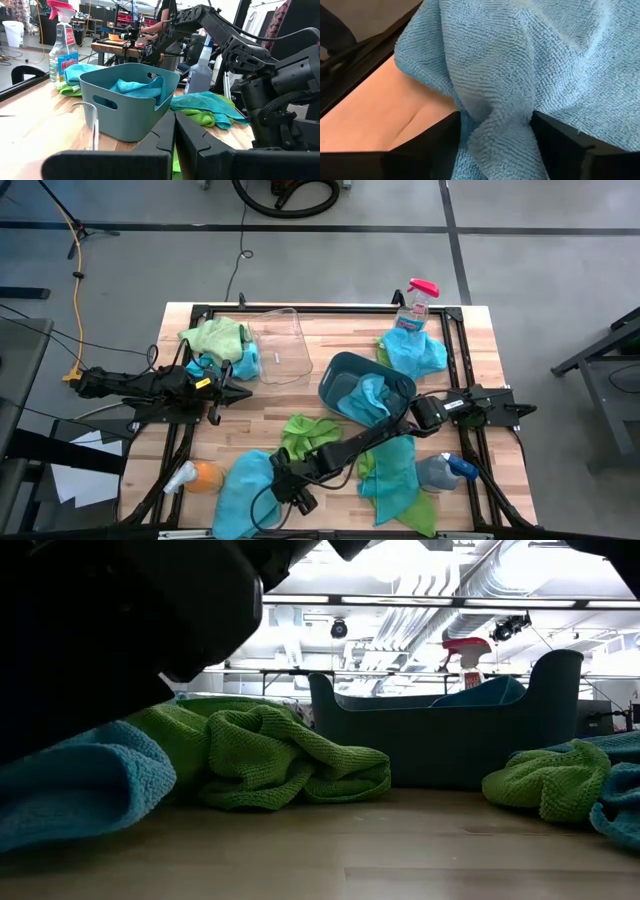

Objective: Sort microfiber towel by color & place in baskets
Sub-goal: Put the blue towel into the blue bin

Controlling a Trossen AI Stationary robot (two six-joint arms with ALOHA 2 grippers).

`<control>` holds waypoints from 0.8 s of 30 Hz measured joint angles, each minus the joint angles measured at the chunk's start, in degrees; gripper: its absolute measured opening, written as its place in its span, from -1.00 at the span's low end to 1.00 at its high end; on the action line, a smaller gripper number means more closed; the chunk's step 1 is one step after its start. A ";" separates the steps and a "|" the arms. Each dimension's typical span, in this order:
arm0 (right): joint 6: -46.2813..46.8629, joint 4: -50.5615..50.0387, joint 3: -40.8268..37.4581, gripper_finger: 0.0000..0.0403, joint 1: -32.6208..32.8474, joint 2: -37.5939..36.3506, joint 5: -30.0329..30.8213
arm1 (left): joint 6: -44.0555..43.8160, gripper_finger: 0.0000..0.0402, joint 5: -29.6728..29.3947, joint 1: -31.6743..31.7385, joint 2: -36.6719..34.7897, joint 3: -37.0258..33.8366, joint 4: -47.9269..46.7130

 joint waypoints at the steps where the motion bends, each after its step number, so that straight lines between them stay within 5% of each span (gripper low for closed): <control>1: 0.10 0.00 0.00 0.07 -0.02 0.00 0.02 | 0.01 -1.00 0.00 0.00 -0.01 0.00 0.00; 9: 1.72 -0.04 0.00 -0.90 -0.06 0.00 -1.22 | 0.01 -1.00 0.00 0.01 0.00 0.00 0.00; 24: -0.39 -0.07 0.10 -0.99 -0.04 -1.20 -3.47 | 0.01 -1.00 0.00 0.01 0.01 0.00 0.00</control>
